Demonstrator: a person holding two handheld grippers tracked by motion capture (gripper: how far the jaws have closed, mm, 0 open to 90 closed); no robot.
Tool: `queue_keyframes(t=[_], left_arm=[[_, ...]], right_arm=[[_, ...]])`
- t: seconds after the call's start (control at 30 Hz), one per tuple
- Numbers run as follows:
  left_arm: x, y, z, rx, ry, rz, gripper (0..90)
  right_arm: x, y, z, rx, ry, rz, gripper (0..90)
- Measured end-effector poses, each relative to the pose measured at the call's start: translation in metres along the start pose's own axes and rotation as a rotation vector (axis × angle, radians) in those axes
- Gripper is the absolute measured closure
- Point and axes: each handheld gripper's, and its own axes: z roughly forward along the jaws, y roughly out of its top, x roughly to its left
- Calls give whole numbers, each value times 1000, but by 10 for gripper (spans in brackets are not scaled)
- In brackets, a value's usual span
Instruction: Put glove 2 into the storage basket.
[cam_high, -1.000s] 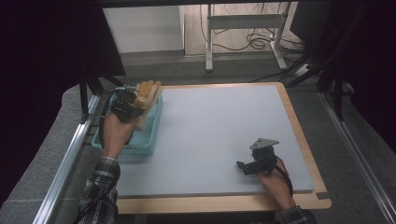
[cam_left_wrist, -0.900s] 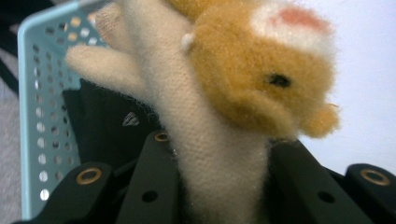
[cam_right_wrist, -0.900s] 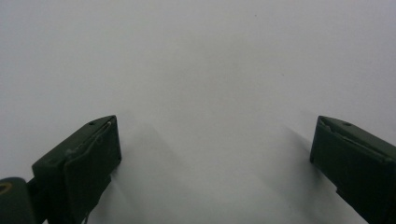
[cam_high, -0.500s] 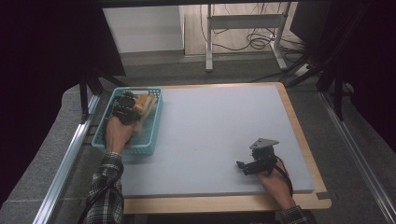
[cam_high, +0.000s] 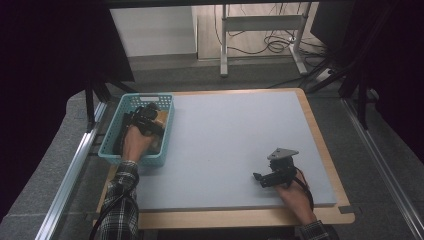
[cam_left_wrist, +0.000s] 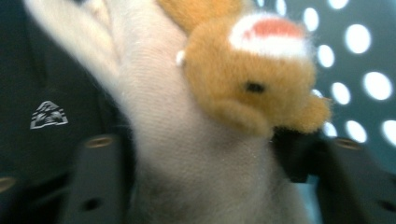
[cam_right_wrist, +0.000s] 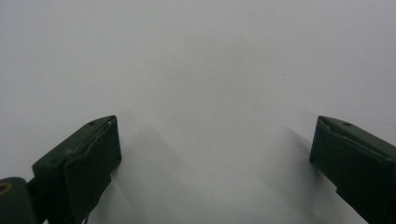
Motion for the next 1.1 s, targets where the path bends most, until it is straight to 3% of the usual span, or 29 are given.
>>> queue_keyframes(t=[0.07,0.17,0.3,0.37,0.47,0.53,0.6,0.67,0.77,0.83,0.97,1.1], left_arm=[[3,-1,-4,8,-41,-1,230],[4,-2,-15,-8,-44,8,143],[11,-4,-38,-100,-96,4,120],[13,-5,-46,-136,-63,2,174],[19,-9,-50,-153,-2,-20,369],[22,-11,-45,-127,49,-36,592],[24,-13,-37,-94,102,-42,724],[28,-14,-29,-73,122,-57,783],[31,-14,-17,-52,87,-78,821],[29,-12,-10,-40,58,-71,825],[22,-7,-4,-67,-52,-72,830],[16,-4,-5,-68,-35,-61,840]], right_arm=[[0,0,0,0,0,0,16],[0,0,0,0,0,0,16],[0,0,0,0,0,0,16],[0,0,0,1,0,-1,16],[0,0,0,1,0,0,16],[0,0,0,1,0,0,16],[0,0,0,1,0,0,16],[0,0,0,1,0,0,16],[0,0,0,1,0,0,16],[0,0,0,1,0,0,16],[0,0,0,1,0,0,16],[0,0,0,0,0,0,16]])
